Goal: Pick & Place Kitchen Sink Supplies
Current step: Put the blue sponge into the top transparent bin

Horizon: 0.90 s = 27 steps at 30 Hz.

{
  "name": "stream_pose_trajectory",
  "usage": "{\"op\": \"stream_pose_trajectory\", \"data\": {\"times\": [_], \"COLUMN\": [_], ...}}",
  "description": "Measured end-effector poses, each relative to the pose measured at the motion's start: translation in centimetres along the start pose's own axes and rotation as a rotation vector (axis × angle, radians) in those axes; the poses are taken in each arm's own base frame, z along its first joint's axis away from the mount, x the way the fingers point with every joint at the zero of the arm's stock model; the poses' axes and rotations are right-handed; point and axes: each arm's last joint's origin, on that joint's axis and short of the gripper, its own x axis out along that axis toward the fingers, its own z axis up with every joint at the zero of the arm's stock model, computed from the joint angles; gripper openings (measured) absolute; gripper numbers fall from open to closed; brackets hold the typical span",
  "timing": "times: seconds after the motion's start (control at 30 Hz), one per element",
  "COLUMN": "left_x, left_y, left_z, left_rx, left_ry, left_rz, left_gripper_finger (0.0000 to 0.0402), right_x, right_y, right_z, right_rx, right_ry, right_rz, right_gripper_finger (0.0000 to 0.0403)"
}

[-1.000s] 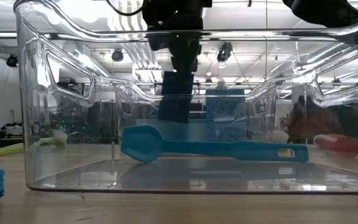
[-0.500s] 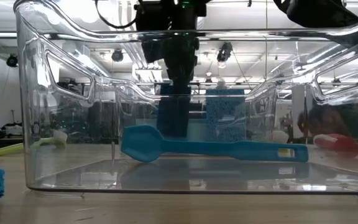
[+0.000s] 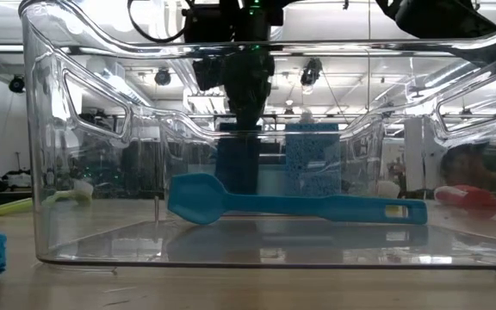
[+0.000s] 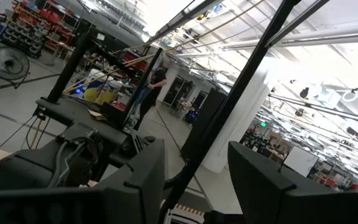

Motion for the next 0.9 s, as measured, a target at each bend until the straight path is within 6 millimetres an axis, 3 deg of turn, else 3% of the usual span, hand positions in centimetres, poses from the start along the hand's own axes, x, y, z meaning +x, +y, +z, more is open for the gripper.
{"op": "stream_pose_trajectory", "data": {"times": [0.57, 0.9], "left_x": [0.01, 0.01], "left_y": [0.01, 0.01], "left_z": [-0.01, -0.01], "left_rx": [0.011, 0.011], "left_ry": [0.001, 0.001], "left_rz": [0.0, 0.001], "left_gripper_finger": [0.0167, 0.0167], "right_x": [0.4, 0.85], "right_y": [0.29, 0.45], "right_z": [0.06, 0.06], "right_rx": [0.002, 0.01], "right_ry": [0.0, 0.004], "right_rz": [0.023, 0.037], "right_gripper_finger": [0.0079, 0.0075]}}
